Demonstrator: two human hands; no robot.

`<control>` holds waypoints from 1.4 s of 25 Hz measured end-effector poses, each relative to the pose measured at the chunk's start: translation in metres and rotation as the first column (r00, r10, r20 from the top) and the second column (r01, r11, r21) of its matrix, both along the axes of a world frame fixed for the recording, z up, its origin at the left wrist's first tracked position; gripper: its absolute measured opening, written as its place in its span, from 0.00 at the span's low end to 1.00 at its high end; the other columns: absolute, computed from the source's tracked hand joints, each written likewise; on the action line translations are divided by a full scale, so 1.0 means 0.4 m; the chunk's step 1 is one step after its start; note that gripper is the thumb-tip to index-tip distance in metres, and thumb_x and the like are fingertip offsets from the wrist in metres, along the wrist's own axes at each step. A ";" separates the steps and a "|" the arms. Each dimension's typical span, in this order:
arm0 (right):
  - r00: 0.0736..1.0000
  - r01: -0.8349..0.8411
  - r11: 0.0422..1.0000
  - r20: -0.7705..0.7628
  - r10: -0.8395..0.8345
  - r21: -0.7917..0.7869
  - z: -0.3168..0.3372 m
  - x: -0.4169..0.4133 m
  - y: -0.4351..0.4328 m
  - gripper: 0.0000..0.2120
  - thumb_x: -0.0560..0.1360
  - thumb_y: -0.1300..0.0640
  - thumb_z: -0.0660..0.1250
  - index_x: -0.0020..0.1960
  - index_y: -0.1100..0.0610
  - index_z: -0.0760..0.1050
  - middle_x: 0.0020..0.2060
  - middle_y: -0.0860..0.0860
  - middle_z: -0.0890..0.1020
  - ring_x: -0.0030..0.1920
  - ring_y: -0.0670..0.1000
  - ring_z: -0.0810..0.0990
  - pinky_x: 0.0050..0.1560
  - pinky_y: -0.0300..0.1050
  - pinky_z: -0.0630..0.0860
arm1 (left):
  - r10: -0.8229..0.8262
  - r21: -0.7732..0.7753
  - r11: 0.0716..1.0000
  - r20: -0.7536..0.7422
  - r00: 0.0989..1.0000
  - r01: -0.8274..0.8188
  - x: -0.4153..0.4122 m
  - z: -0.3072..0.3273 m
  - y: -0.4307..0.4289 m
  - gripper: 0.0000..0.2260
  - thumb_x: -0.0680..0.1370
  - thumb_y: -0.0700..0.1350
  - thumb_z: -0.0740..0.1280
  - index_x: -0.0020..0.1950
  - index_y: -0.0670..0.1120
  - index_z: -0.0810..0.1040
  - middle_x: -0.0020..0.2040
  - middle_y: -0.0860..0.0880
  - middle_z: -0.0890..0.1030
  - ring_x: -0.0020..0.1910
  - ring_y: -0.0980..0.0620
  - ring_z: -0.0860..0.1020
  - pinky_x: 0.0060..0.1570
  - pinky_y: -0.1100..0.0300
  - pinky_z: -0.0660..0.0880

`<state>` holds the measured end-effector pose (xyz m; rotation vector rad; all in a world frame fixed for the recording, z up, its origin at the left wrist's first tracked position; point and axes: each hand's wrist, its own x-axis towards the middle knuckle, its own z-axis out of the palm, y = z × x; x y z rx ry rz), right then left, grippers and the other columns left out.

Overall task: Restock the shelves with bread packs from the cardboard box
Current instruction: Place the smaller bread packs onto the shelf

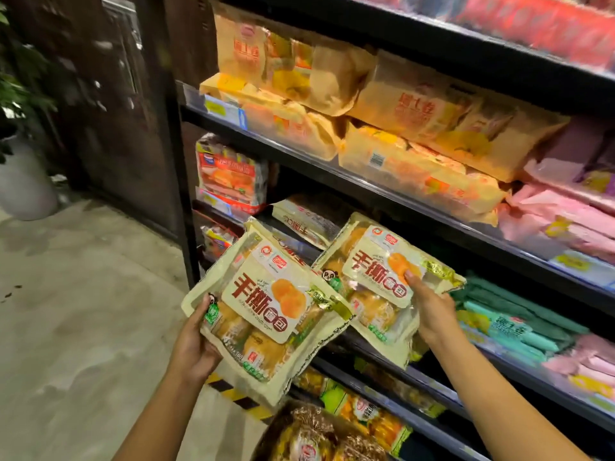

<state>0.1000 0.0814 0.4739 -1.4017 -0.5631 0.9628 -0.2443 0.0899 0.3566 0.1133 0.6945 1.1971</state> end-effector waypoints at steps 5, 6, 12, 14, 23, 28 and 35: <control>0.996 0.086 0.996 -0.022 -0.085 0.036 0.001 -0.062 0.094 0.20 0.69 0.57 0.76 0.56 0.63 0.74 0.52 0.56 0.82 0.50 0.54 0.82 0.57 0.51 0.77 | -0.010 -0.050 0.999 0.078 0.997 0.014 -0.022 -0.040 0.071 0.20 0.64 0.52 0.73 0.54 0.45 0.85 0.53 0.43 0.85 0.48 0.43 0.84 0.48 0.42 0.80; 0.995 0.099 0.994 -0.038 -0.097 0.056 -0.009 -0.054 0.108 0.25 0.67 0.56 0.77 0.59 0.65 0.74 0.54 0.57 0.82 0.52 0.56 0.83 0.58 0.53 0.78 | -0.020 -0.056 0.998 0.103 0.994 0.026 -0.021 -0.042 0.085 0.22 0.65 0.53 0.73 0.56 0.46 0.85 0.55 0.42 0.84 0.49 0.43 0.84 0.49 0.41 0.79; 0.992 0.006 0.996 -0.125 0.005 0.085 -0.030 -0.076 0.128 0.48 0.51 0.47 0.84 0.65 0.65 0.73 0.56 0.59 0.83 0.55 0.57 0.83 0.61 0.61 0.75 | -0.035 -0.157 0.985 0.183 0.983 0.064 0.058 -0.021 0.147 0.21 0.78 0.59 0.61 0.59 0.47 0.83 0.54 0.42 0.84 0.49 0.42 0.84 0.44 0.42 0.81; 0.990 -0.046 0.994 -0.126 0.058 0.095 -0.022 -0.144 0.132 0.36 0.61 0.53 0.80 0.64 0.64 0.74 0.55 0.58 0.83 0.55 0.56 0.83 0.60 0.57 0.77 | 0.033 -0.179 0.984 0.181 0.983 0.000 0.088 -0.034 0.154 0.22 0.78 0.60 0.61 0.65 0.49 0.79 0.61 0.43 0.81 0.57 0.42 0.81 0.51 0.40 0.79; 0.984 -0.128 0.984 -0.111 0.143 0.128 -0.084 -0.298 0.157 0.23 0.58 0.52 0.79 0.52 0.54 0.81 0.54 0.57 0.84 0.56 0.58 0.82 0.61 0.58 0.75 | 0.124 -0.087 0.990 0.187 0.974 -0.109 0.048 -0.049 0.169 0.24 0.78 0.60 0.60 0.69 0.49 0.75 0.66 0.44 0.78 0.60 0.43 0.79 0.56 0.39 0.76; 0.995 -0.066 0.992 -0.064 0.072 0.106 -0.091 -0.277 0.181 0.14 0.66 0.59 0.76 0.50 0.54 0.80 0.51 0.55 0.85 0.55 0.57 0.83 0.59 0.54 0.77 | 0.115 -0.066 0.992 0.154 0.981 -0.106 -0.033 -0.051 0.146 0.22 0.79 0.60 0.59 0.62 0.47 0.81 0.58 0.43 0.83 0.52 0.42 0.83 0.47 0.40 0.80; 0.987 0.131 0.991 -0.103 -0.126 0.036 -0.067 -0.088 0.215 0.12 0.72 0.63 0.72 0.54 0.62 0.76 0.51 0.57 0.83 0.47 0.52 0.84 0.51 0.50 0.81 | 0.109 -0.038 0.994 0.082 0.991 -0.106 -0.076 -0.040 0.156 0.23 0.80 0.59 0.59 0.67 0.48 0.77 0.58 0.44 0.83 0.52 0.43 0.83 0.54 0.36 0.75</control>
